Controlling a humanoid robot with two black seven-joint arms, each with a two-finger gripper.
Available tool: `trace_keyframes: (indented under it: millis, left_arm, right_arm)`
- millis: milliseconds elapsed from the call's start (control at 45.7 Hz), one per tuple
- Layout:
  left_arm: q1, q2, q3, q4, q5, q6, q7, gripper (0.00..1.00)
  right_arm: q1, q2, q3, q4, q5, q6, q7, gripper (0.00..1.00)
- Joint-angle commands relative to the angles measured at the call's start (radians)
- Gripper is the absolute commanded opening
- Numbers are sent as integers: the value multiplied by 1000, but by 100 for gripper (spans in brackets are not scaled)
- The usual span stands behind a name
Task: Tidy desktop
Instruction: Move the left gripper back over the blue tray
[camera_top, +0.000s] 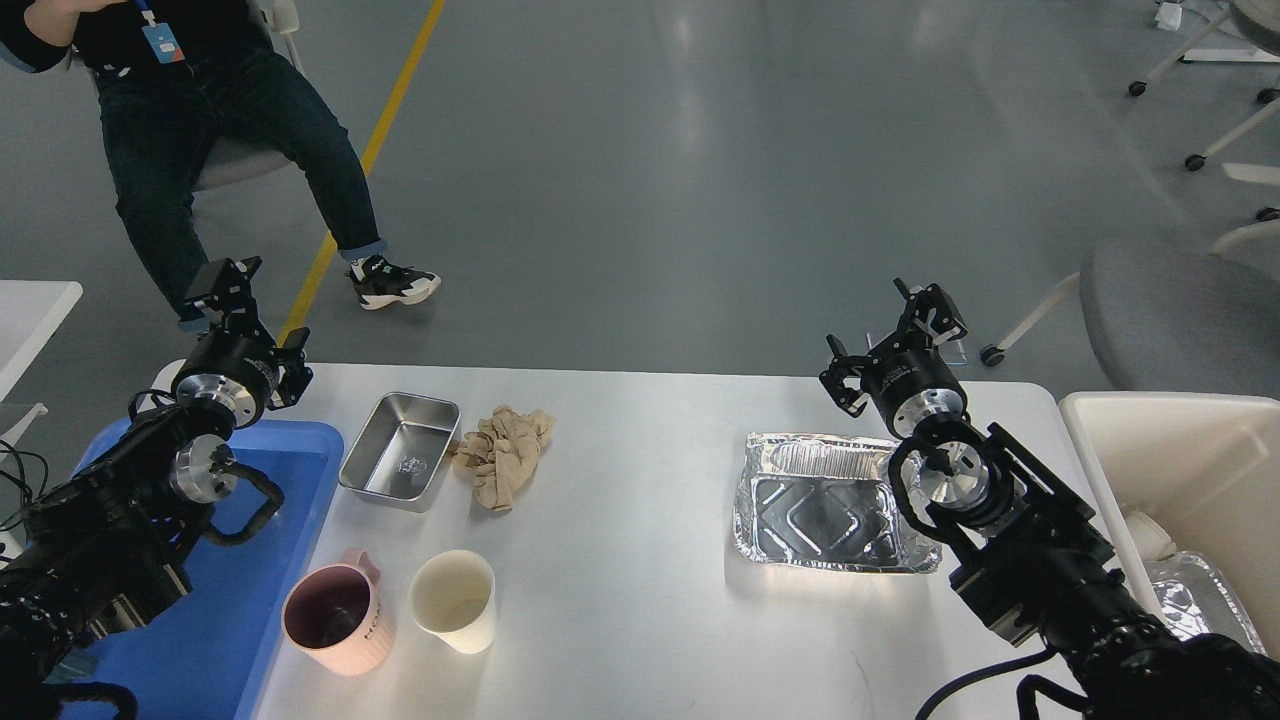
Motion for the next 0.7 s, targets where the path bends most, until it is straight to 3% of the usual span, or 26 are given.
trace_keyframes:
  millis: [0,131,329,679]
  left_arm:
    - [-1,-3,0,0,0,11,0,99]
    - [-3,-11,0,0,0,57,-11,99]
    - [-12,3,8,-5,2,44,24,99]
    - [-24,2,15,-3,14,48,18,99]
  right_arm:
    - [0,0,-1,2,0,0,-1,100]
    - [0,0,0,2,0,0,-1,100]
    - [-3,0,-1,0,0,0,-1,100]
    - [-2,-3,-1,0,-2,0,-1,100]
